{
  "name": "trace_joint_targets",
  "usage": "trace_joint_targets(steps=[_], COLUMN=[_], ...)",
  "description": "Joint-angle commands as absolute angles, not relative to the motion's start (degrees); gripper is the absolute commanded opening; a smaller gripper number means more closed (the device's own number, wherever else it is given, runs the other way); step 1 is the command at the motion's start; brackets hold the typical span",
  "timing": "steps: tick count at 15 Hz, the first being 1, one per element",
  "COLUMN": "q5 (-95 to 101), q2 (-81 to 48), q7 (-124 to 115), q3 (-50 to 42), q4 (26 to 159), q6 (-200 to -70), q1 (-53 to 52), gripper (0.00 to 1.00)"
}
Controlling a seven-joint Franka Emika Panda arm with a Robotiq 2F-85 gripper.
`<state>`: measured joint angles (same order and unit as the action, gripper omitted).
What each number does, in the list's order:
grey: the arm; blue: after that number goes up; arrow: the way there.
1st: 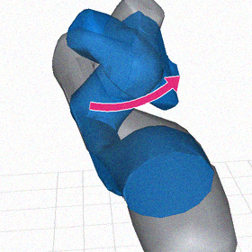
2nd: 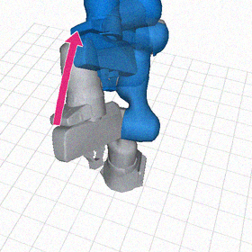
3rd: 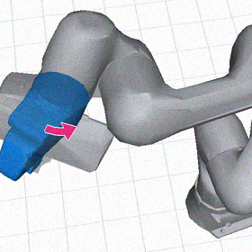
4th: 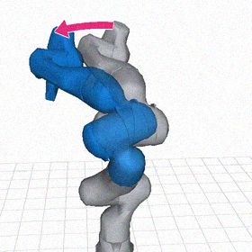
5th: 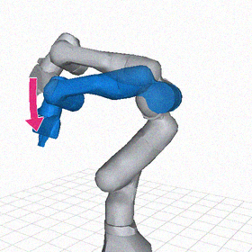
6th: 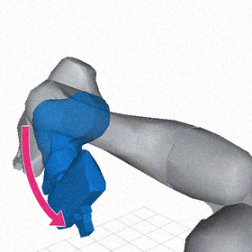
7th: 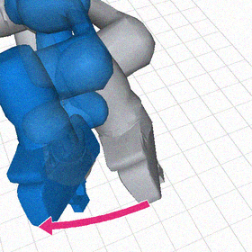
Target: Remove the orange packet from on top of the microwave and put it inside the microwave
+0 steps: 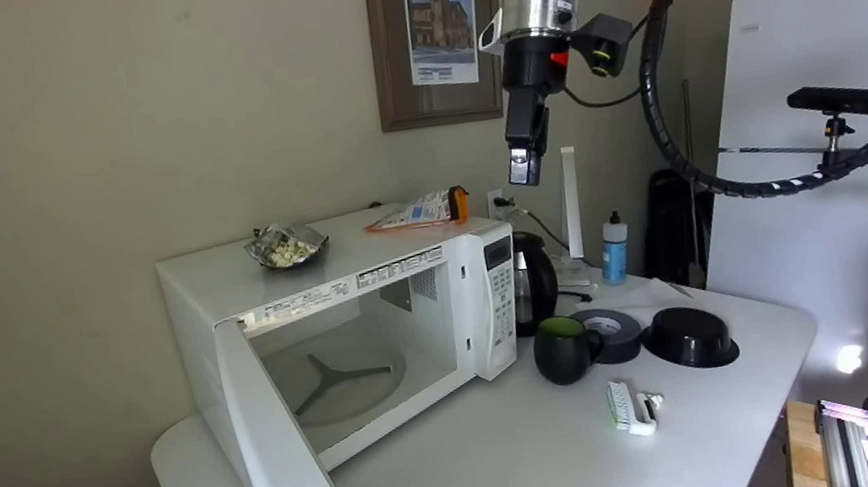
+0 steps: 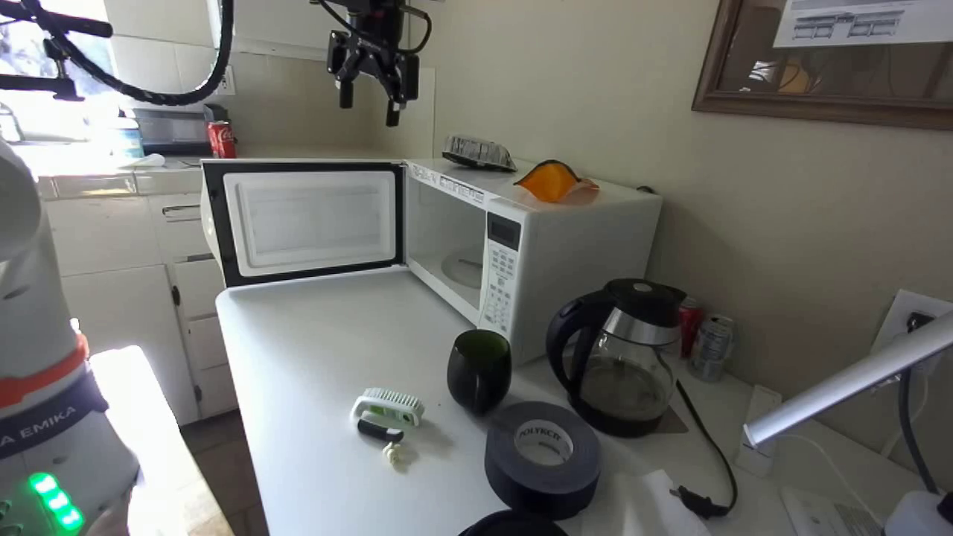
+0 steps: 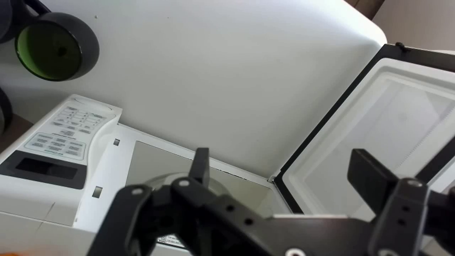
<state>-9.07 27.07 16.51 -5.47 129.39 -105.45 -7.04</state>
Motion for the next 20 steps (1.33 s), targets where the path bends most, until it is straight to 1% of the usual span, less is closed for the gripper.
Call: trace_joint_targets(steps=[1,6,10,13,20], q5=[-9.51,-10.79,-16.44,-16.23,-14.64], q2=[26.99,26.99,26.3,23.55,15.97], q7=[16.88,17.5,21.54,24.99,20.27], q3=[-4.57,-5.0,-6.33,-6.64,-8.27], q4=[129.27,129.15,128.65,126.53,120.91], q6=[-105.28,-105.38,-113.4,-117.68,-128.94], q1=[-5.94,-6.24,-7.18,-6.88,-1.78], gripper=[1.0,1.0,1.0,1.0,1.0])
